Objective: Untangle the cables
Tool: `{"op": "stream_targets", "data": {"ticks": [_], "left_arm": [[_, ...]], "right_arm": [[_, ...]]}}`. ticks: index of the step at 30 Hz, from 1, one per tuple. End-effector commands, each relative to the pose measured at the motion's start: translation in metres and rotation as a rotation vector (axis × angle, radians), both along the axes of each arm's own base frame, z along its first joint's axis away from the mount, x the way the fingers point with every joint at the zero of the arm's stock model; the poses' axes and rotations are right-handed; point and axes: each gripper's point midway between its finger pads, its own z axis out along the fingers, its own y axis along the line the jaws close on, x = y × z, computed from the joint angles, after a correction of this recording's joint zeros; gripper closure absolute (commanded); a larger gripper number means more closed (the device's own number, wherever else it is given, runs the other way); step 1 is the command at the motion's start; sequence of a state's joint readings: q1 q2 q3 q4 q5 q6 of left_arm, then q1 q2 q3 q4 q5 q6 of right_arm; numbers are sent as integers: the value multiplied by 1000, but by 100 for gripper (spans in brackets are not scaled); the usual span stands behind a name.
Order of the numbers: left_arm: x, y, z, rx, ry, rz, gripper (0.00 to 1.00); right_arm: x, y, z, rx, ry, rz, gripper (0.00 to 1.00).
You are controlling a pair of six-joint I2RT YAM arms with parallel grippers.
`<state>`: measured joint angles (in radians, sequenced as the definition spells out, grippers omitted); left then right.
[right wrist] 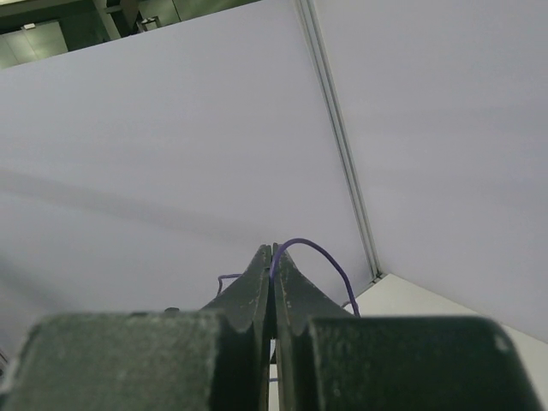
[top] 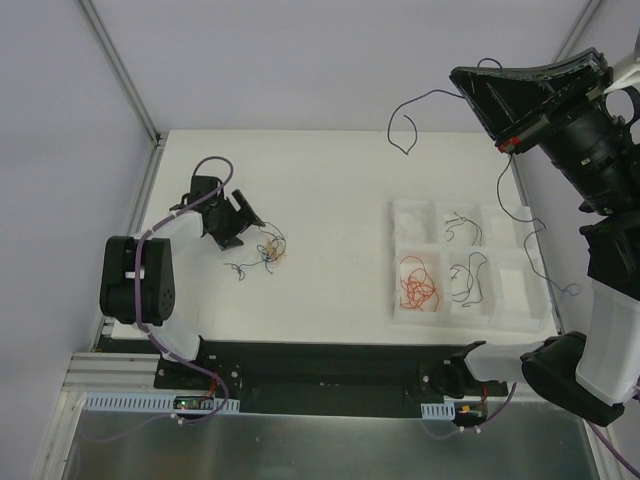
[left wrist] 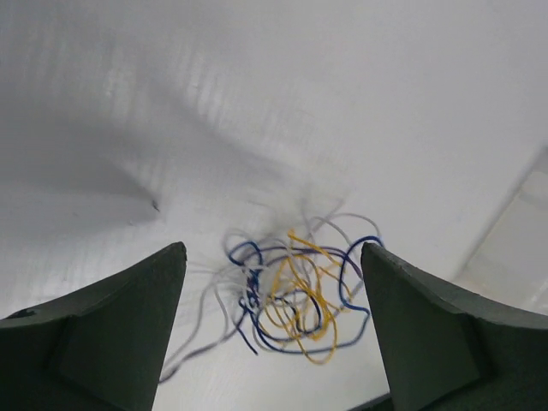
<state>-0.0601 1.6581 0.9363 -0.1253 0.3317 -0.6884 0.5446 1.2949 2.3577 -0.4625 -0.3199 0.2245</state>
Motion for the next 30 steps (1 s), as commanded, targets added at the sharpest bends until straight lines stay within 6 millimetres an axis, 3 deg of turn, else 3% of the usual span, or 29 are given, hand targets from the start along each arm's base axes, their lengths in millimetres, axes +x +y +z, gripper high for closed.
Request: {"op": "stream_targets", "data": {"ticks": [1, 7, 10, 12, 17, 21, 25, 30], "left_arm": [[10, -15, 85, -60, -189, -91, 16], [2, -31, 171, -122, -369, -231, 8], [3, -39, 204, -154, -436, -276, 8], [6, -42, 224, -160, -481, -293, 8], [19, -46, 236, -140, -517, -306, 9], [25, -57, 211, -158, -455, -346, 10], [15, -64, 184, -185, -389, -371, 11], [8, -70, 187, -230, -404, -403, 11]], "right_arm": [[7, 5, -4, -23, 8, 6, 100], [2, 0, -17, -62, 6, -13, 100], [2, 0, -38, -110, 30, -19, 100], [9, 4, -63, -135, 73, -20, 100], [41, 32, -164, -199, 277, 36, 100], [65, 66, -282, -265, 518, 125, 100], [65, 88, -377, -405, 668, 129, 100], [61, 97, -481, -544, 852, 124, 100]]}}
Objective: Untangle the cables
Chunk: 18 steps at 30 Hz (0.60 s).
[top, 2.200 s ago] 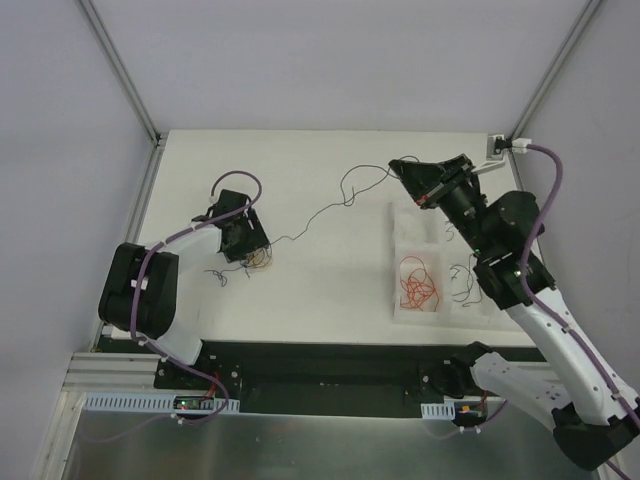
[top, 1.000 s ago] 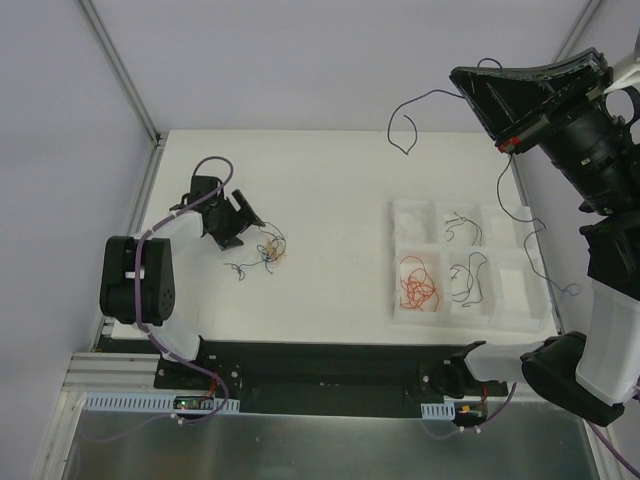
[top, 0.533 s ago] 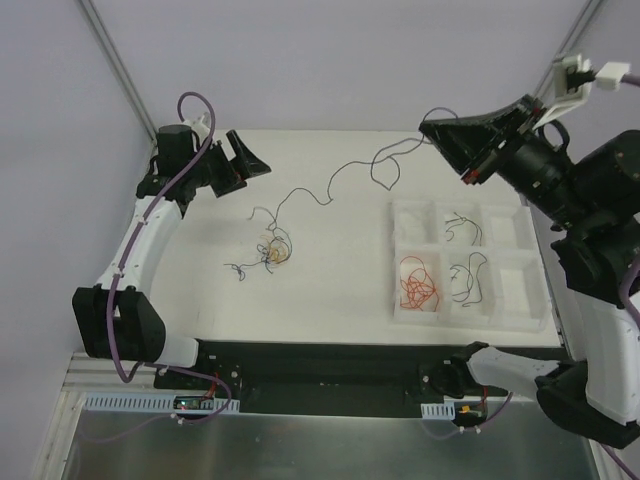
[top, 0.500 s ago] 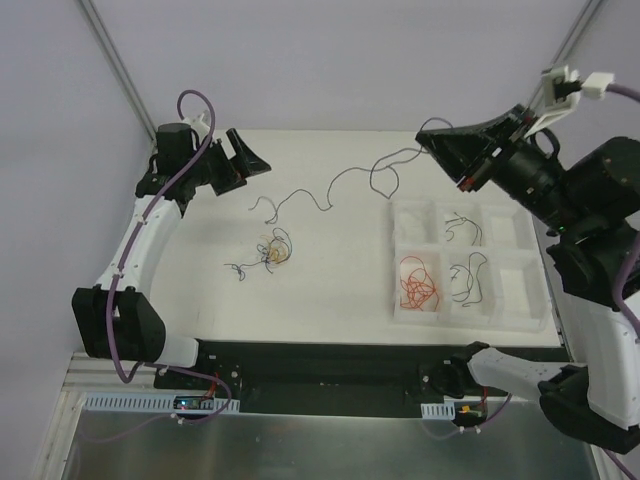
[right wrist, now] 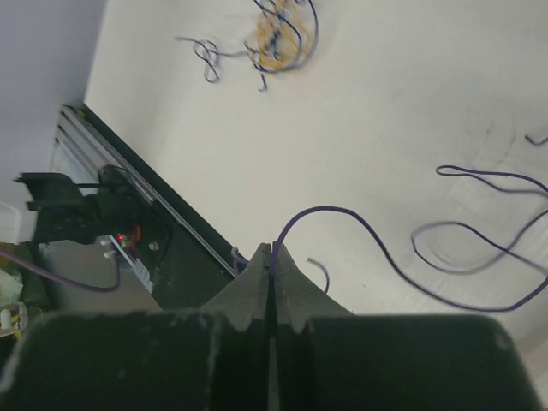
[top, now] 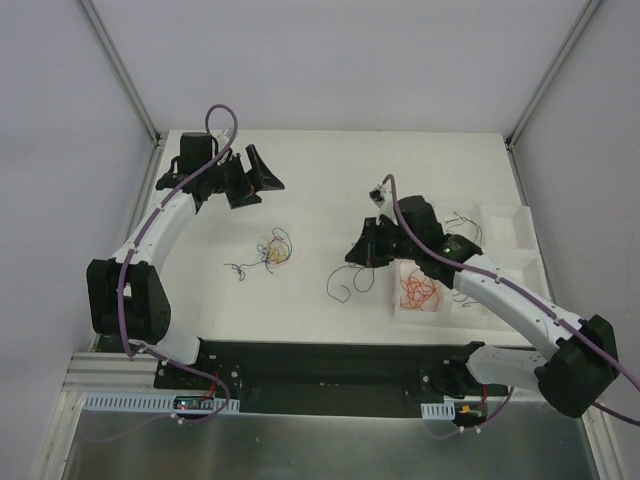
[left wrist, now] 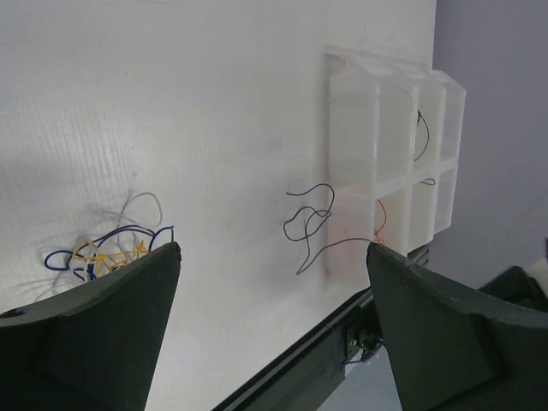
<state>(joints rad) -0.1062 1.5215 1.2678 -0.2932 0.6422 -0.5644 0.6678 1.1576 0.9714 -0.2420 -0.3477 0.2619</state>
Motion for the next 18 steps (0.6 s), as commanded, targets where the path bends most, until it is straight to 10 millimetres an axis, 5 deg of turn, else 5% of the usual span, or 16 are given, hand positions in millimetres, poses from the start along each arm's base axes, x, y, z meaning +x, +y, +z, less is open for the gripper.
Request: {"op": "stream_targets", "data": {"ticks": [1, 6, 11, 18], "left_arm": [[-7, -11, 16, -40, -58, -71, 11], [-10, -14, 14, -67, -45, -86, 11], [-10, -16, 12, -77, -40, -91, 11], [-7, -16, 2, -84, -10, -96, 11]], "right_arm": [[4, 6, -30, -25, -3, -15, 100], [4, -13, -95, -259, 92, -41, 96], [25, -25, -112, -467, 108, -56, 81], [10, -28, -110, -482, 73, 54, 30]]}}
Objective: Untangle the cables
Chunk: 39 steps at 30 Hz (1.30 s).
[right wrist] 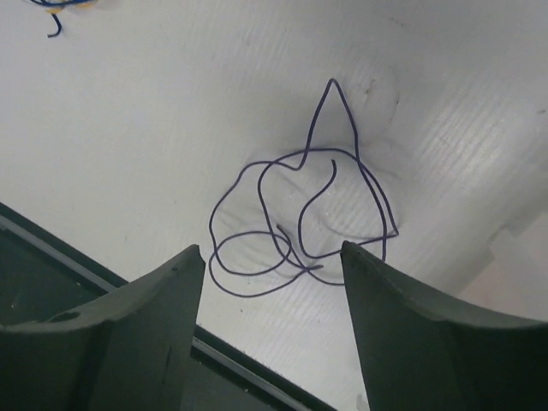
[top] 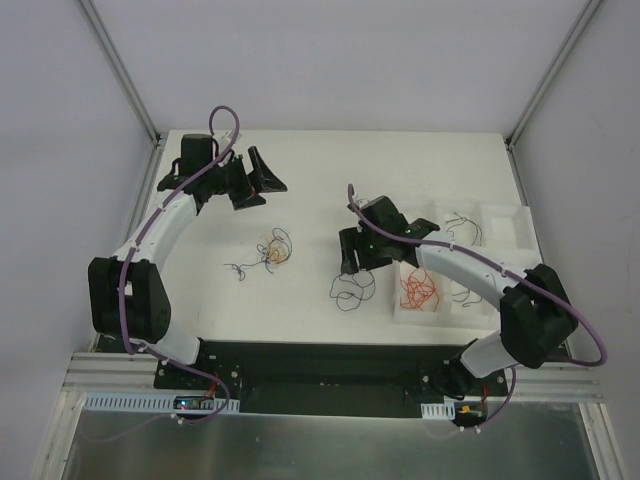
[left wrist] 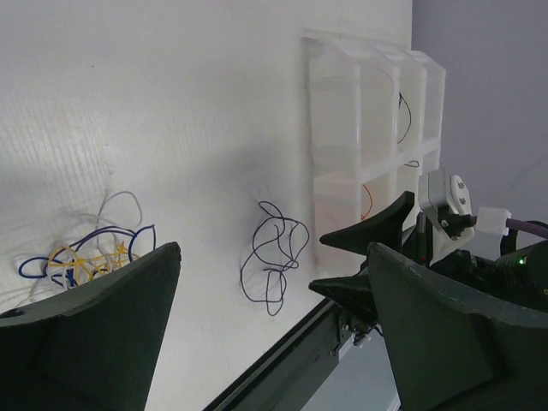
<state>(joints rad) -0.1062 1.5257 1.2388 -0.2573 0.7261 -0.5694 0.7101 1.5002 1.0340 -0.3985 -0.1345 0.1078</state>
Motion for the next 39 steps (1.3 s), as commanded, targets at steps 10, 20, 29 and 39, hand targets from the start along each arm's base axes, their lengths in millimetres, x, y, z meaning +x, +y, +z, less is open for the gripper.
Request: {"op": "stream_targets", "data": {"ticks": [10, 20, 29, 39], "left_arm": [[1, -7, 4, -30, -24, -34, 11], [2, -5, 3, -44, -9, -36, 11], [5, -1, 1, -50, -4, -27, 11], [4, -4, 0, -76, 11, -34, 11]], "right_arm": [[20, -8, -15, -177, -108, 204, 5], [13, -2, -75, -394, -94, 59, 11], [-16, 1, -81, -327, -112, 37, 94], [-18, -26, 31, -181, -337, -13, 99]]}}
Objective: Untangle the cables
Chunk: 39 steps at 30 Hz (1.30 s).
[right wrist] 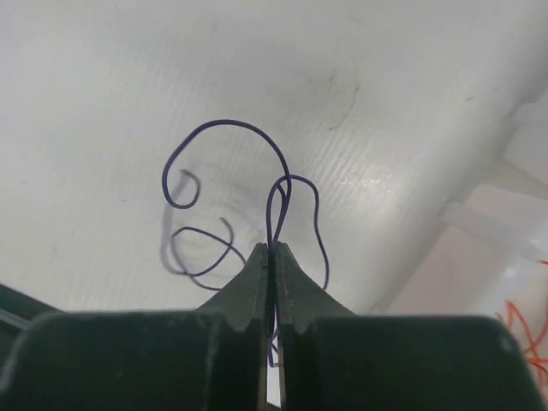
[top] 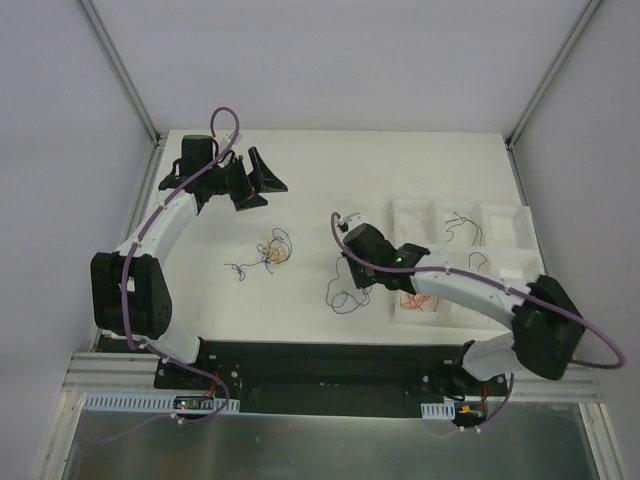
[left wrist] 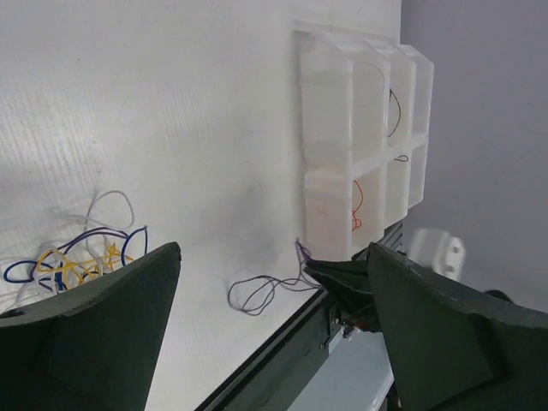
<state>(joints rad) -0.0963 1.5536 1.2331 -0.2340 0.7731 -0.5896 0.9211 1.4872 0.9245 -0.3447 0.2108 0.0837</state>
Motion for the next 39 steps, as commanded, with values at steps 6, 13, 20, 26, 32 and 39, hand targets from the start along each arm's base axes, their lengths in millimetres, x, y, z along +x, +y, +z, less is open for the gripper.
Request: {"op": "stream_targets", "data": {"ticks": [6, 13, 20, 26, 32, 39], "left_arm": [[1, -4, 7, -54, -17, -25, 11], [-1, -7, 11, -71, -19, -31, 11], [-2, -8, 10, -75, -18, -37, 11], [-2, -9, 9, -78, -12, -40, 11], [-2, -9, 7, -80, -6, -41, 11], [-2, -9, 6, -83, 2, -40, 11]], "right_arm": [[5, -93, 134, 133, -400, -232, 99], [0, -226, 150, 30, -509, -776, 99], [-11, -275, 87, 3, -235, -1055, 99], [-11, -273, 42, -5, -126, -1071, 99], [-3, -261, 12, 31, -27, -1014, 86], [4, -266, 37, 20, -110, -963, 47]]}}
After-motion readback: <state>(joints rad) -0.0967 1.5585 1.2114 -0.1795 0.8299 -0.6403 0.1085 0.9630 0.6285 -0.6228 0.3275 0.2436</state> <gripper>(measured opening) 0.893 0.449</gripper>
